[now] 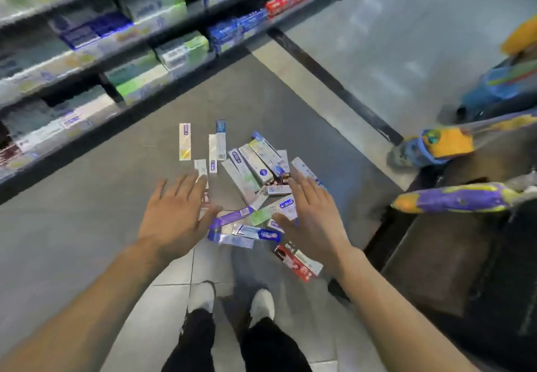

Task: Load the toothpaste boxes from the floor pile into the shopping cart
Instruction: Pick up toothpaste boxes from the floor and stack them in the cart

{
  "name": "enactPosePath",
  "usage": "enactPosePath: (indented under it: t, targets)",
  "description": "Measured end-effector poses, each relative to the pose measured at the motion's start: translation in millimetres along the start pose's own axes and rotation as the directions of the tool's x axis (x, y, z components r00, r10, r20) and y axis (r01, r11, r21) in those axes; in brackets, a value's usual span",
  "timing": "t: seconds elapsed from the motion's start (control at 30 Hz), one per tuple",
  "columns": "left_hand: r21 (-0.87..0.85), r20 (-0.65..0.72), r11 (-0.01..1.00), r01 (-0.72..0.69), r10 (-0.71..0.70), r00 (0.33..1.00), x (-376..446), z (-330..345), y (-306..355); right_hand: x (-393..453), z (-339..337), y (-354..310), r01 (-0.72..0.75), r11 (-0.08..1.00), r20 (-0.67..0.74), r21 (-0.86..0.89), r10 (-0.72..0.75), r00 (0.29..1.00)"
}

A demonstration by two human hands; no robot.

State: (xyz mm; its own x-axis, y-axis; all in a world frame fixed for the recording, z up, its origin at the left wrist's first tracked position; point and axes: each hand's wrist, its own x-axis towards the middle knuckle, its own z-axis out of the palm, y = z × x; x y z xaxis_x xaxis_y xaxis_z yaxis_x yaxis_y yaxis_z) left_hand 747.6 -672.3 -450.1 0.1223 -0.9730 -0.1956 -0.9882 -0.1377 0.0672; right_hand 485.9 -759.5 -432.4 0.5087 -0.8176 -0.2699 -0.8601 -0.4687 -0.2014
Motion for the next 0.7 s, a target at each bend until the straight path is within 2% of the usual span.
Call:
enactPosePath:
  t: [0.1, 0.27, 0.4, 0.53, 0.7]
  targets:
    - [-0.011, -0.006, 0.995, -0.104, 0.104, 0.995, 24.3, 79.6, 8.8, 2.3, 85.5, 31.7, -0.084, 0.996, 0.011, 0.023, 0.083, 0.996]
    - [-0.081, 0.046, 0.964, -0.253, 0.257, 0.965, 46.4, 239.4, 41.9, -2.7, 247.3, 81.7, -0.211, 0.977, 0.109, 0.022, 0.208, 0.972]
    - [-0.037, 0.016, 0.916, -0.399, 0.400, 0.916, 86.7, 344.9, 75.6, -2.1, 355.8, 140.5, -0.236, 0.971, 0.101, 0.023, 0.233, 0.967]
    - [-0.007, -0.011, 0.836, -0.549, 0.549, 0.836, 134.8, 431.5, 112.7, 8.2, 426.2, 188.5, -0.263, 0.965, 0.042, -0.013, 0.264, 0.964]
    - [0.085, -0.021, 0.788, -0.610, 0.614, 0.789, 162.5, 509.8, 142.9, 17.1, 491.9, 230.5, -0.306, 0.952, -0.031, 0.010, 0.306, 0.951]
